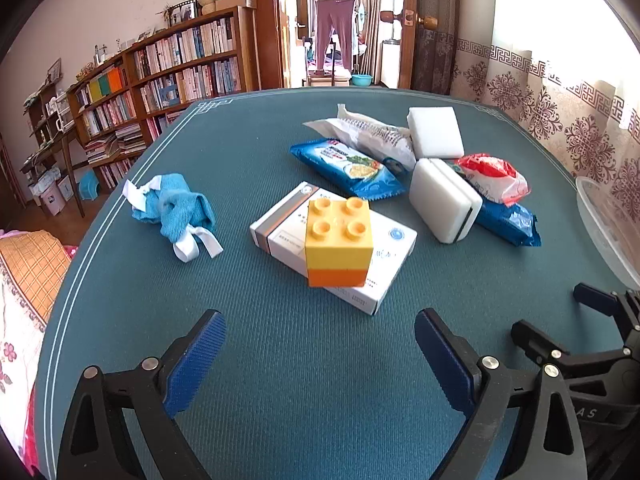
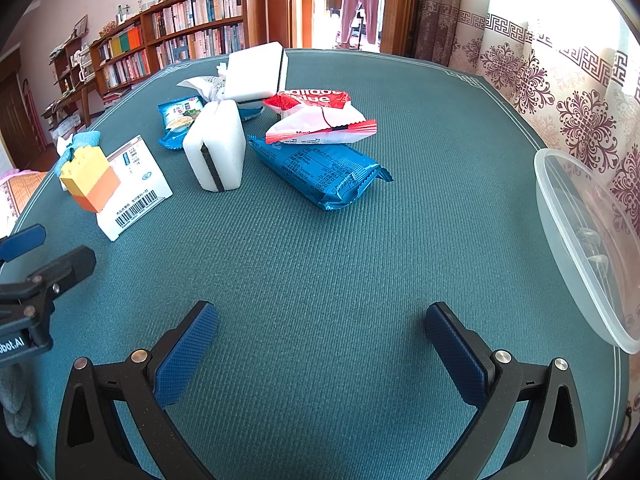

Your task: Organize objects

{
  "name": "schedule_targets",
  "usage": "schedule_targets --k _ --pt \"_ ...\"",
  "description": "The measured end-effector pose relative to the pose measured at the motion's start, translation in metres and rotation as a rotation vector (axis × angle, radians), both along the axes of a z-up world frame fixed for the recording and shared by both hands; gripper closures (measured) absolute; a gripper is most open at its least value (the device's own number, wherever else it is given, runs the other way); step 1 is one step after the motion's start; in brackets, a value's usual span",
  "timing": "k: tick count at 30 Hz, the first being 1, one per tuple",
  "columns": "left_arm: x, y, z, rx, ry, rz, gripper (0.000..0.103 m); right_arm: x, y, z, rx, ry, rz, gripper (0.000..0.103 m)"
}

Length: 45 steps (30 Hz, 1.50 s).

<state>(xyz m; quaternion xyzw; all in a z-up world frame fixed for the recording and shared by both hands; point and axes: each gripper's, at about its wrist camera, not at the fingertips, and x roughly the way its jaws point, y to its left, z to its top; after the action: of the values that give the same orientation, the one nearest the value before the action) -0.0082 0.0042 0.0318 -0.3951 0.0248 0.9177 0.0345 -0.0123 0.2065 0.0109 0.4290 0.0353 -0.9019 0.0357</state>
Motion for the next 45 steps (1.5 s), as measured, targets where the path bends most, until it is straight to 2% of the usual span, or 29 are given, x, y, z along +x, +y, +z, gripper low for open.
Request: schedule_targets --k 6,10,15,21,26,29,32,35,37,41,45 --pt "-0.021 -0.002 0.01 0.035 0.009 0.015 0.032 0.0 0.0 0.0 0.0 0.0 0.0 0.0" --pt "-0.028 0.002 0.007 0.05 0.011 0.004 0.039 0.001 0.0 0.0 -0.001 0.0 0.0 0.0" --pt "-0.035 0.009 0.001 0.067 -0.008 -0.013 0.069 0.001 0.0 0.001 -0.002 0.0 0.0 0.0" --pt "-0.027 0.005 0.009 0.094 0.021 -0.023 0.07 0.002 0.0 0.001 -0.013 0.005 0.002 0.0" --pt "-0.021 0.003 0.022 0.09 0.063 -0.018 0.07 0.005 0.011 0.004 -0.083 0.016 -0.001 0.001" --pt "-0.02 0.001 0.024 0.08 0.07 -0.009 0.07 -0.002 0.016 0.007 -0.109 0.0 0.004 0.007" --pt "-0.021 0.0 0.022 0.069 0.069 -0.003 0.07 -0.004 0.013 0.016 -0.18 -0.012 0.021 0.015" --pt "-0.022 -0.004 0.019 0.073 0.059 0.002 0.07 -0.009 0.011 0.03 -0.255 0.017 0.044 0.017" --pt "-0.023 -0.006 0.019 0.075 0.056 0.009 0.07 -0.014 0.004 0.04 -0.281 0.04 0.071 0.023" --pt "-0.024 -0.011 0.019 0.079 0.056 0.02 0.07 -0.029 -0.022 0.053 -0.294 0.065 0.148 0.03" --pt "-0.023 -0.014 0.019 0.079 0.057 0.023 0.07 -0.05 -0.051 0.054 -0.248 0.076 0.205 0.04"
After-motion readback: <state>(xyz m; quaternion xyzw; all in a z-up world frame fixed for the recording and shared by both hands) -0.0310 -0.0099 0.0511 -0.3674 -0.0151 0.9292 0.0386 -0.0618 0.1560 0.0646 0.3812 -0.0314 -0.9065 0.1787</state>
